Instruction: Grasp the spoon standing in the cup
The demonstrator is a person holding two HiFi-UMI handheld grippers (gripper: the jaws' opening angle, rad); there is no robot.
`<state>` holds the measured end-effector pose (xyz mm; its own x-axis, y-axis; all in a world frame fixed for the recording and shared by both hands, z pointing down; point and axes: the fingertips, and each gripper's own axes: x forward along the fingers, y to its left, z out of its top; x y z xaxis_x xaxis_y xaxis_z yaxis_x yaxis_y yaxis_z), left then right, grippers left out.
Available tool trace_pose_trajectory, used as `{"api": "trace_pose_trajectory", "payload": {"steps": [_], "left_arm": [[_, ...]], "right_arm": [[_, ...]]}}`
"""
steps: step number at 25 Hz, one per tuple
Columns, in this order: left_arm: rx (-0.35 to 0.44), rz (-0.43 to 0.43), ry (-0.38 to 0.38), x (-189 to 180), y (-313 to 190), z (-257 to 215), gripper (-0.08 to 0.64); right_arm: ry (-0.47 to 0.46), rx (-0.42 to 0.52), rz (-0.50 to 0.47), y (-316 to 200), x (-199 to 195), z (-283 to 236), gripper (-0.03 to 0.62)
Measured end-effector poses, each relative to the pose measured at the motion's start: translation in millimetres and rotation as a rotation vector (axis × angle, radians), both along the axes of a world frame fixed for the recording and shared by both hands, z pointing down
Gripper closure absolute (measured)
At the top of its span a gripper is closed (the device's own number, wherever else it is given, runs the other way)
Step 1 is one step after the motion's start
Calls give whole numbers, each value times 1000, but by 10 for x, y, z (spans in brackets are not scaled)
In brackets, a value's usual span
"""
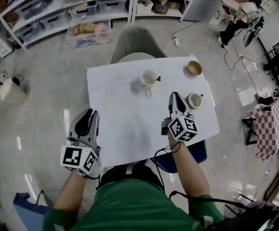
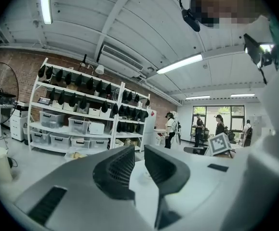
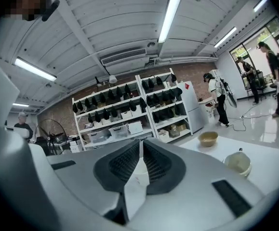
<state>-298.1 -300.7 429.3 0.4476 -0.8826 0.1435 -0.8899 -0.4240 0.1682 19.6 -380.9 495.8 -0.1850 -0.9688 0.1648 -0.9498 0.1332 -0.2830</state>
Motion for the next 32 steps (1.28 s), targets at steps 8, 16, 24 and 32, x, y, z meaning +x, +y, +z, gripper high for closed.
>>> {"api": "trace_pose_trajectory", "payload": {"steps": [8, 16, 24, 32], "left_arm": [[-48, -10, -13, 109, -329, 228, 485], [-109, -54, -31, -131, -331, 513, 485], [-127, -33, -40, 52, -539, 676, 486], [-144, -9, -46, 160, -597, 767, 485]], "right_arm": [[-83, -96, 51, -731, 158, 655, 465], [-105, -163, 39, -1212, -16, 1210, 449], [-109, -208, 21, -1547, -57, 1439, 443], [-91, -246, -3, -1619, -112, 1510, 519]]}}
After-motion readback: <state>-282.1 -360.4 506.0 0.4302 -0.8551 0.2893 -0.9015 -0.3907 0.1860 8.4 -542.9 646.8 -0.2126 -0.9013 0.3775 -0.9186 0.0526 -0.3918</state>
